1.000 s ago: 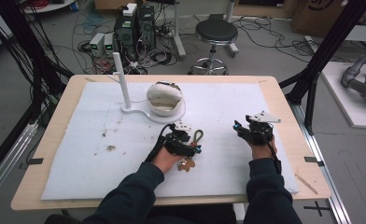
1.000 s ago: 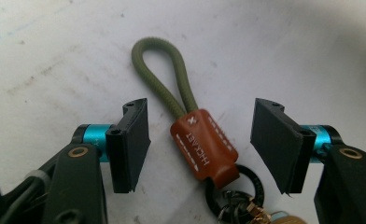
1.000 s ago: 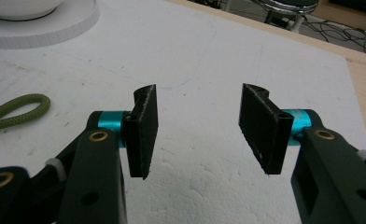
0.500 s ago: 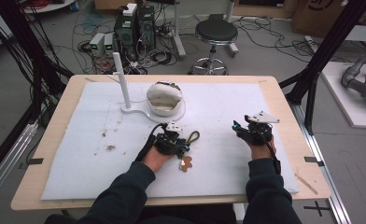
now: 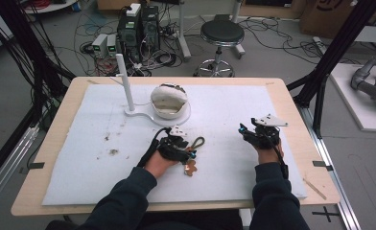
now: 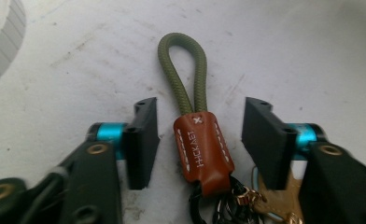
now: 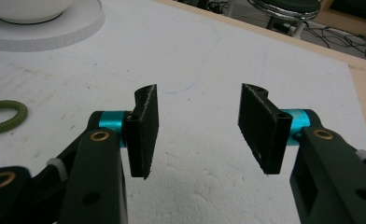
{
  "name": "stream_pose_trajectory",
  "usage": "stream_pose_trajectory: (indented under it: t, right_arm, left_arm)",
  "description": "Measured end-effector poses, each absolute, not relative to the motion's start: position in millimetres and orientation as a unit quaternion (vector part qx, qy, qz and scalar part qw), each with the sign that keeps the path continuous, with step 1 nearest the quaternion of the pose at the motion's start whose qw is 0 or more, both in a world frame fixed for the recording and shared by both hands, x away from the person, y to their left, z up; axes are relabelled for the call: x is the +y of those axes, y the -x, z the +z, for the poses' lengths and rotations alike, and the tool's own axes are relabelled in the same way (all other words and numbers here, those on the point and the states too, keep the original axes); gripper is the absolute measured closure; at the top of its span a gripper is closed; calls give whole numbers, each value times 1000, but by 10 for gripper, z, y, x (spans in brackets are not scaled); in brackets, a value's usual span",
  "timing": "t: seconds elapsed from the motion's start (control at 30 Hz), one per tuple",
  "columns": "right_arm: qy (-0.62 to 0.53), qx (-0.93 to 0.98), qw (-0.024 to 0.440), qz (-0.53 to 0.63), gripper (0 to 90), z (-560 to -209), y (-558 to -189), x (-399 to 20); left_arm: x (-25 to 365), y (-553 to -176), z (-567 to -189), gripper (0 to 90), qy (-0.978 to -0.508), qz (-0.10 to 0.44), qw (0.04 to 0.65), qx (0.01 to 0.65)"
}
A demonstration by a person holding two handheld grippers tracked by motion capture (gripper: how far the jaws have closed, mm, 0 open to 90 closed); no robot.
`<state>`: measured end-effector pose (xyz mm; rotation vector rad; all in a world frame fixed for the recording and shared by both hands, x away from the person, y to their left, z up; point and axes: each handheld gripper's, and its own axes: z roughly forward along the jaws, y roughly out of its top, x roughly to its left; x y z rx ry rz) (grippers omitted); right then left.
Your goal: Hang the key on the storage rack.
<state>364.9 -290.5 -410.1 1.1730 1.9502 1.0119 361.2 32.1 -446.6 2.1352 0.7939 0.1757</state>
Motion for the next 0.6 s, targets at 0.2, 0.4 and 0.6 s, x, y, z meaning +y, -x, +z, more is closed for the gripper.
stream_pose_trajectory:
  t: [0.2, 0.4, 0.6]
  right_arm:
    - [-444, 744, 320, 383, 489, -4106, -3651, -2891]
    - [-447, 740, 320, 387, 489, -4096, -3646, -2919]
    - [-452, 733, 320, 396, 484, -4074, -3624, -2963]
  left_arm:
    - [270, -3562, -4459, 700, -865, 125, 391, 290]
    - [380, -3558, -4369, 715, -848, 115, 423, 299]
    - [711, -3544, -4210, 715, -804, 116, 483, 327]
